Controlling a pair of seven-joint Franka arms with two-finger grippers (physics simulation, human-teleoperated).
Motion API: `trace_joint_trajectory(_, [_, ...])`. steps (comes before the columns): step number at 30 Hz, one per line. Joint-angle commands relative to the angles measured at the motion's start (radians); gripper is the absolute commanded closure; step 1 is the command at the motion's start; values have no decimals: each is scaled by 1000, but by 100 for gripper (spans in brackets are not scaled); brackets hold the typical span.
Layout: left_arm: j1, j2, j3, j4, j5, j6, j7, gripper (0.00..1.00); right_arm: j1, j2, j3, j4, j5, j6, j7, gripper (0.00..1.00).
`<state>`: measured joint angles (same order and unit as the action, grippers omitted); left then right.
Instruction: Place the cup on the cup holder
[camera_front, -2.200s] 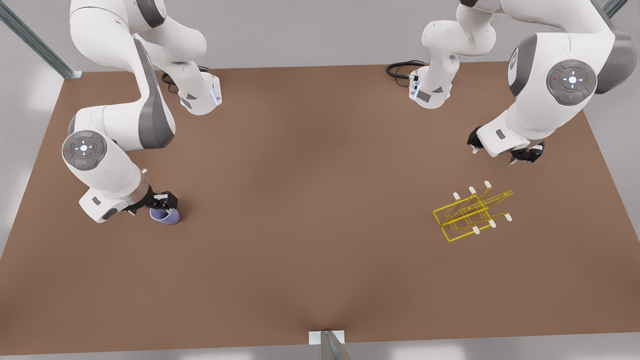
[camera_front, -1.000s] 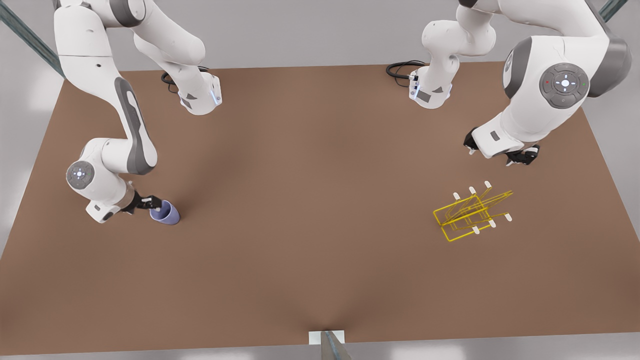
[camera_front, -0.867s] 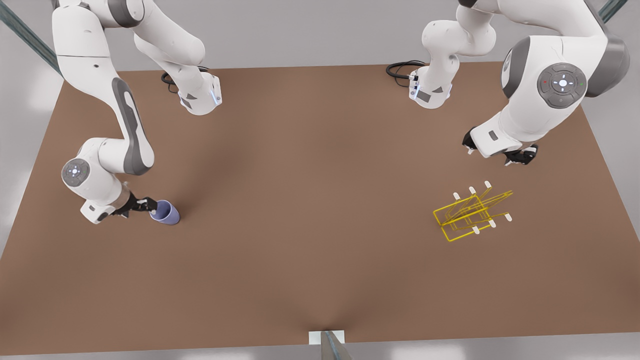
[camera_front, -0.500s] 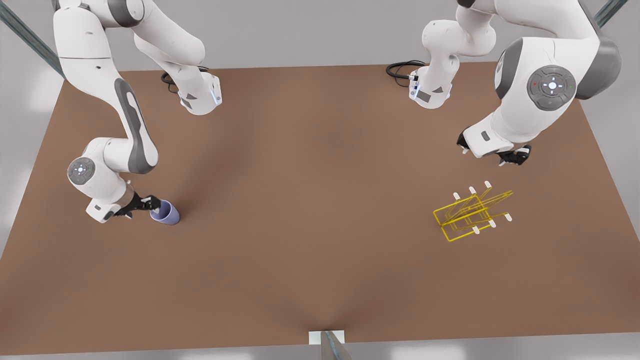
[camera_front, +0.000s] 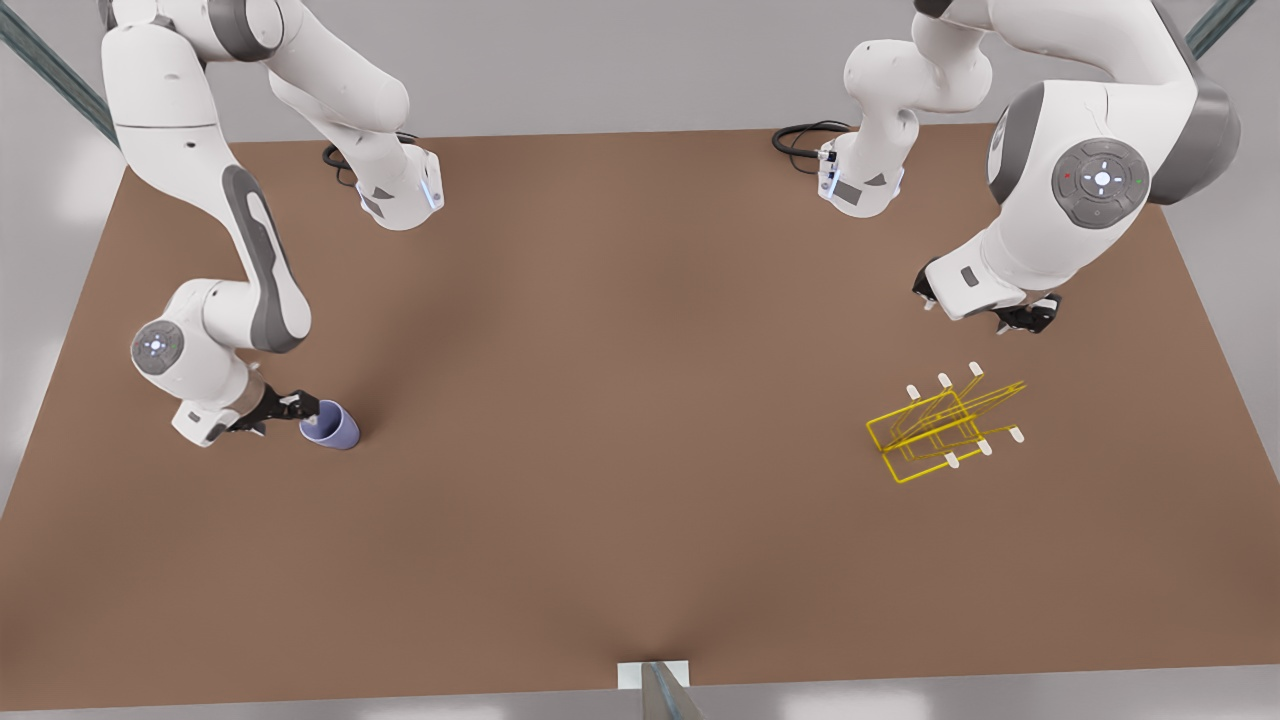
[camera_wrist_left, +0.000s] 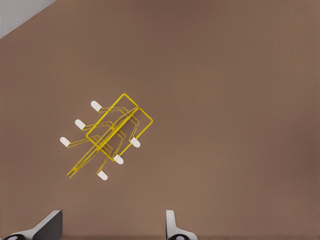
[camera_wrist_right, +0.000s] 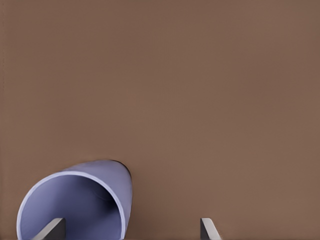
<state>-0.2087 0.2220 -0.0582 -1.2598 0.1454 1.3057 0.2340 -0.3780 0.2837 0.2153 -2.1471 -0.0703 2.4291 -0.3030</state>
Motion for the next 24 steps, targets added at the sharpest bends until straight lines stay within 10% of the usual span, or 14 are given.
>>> trace_joint_trajectory(1, [0,-1,0,0,0,0,-1,0,2,8,-1,1,9,4,-31,0])
trace_joint_trajectory(14, [-5,-1,0,0,0,0,-1,0,-10,89,-1,10,12,28,-28,0])
trace_joint_trajectory(16, [-5,-1,0,0,0,0,-1,0,-10,92,-1,12,12,27,-30,24])
trace_joint_trajectory(24, [-5,0,0,0,0,0,-1,0,-9,92,-1,12,12,24,-28,41])
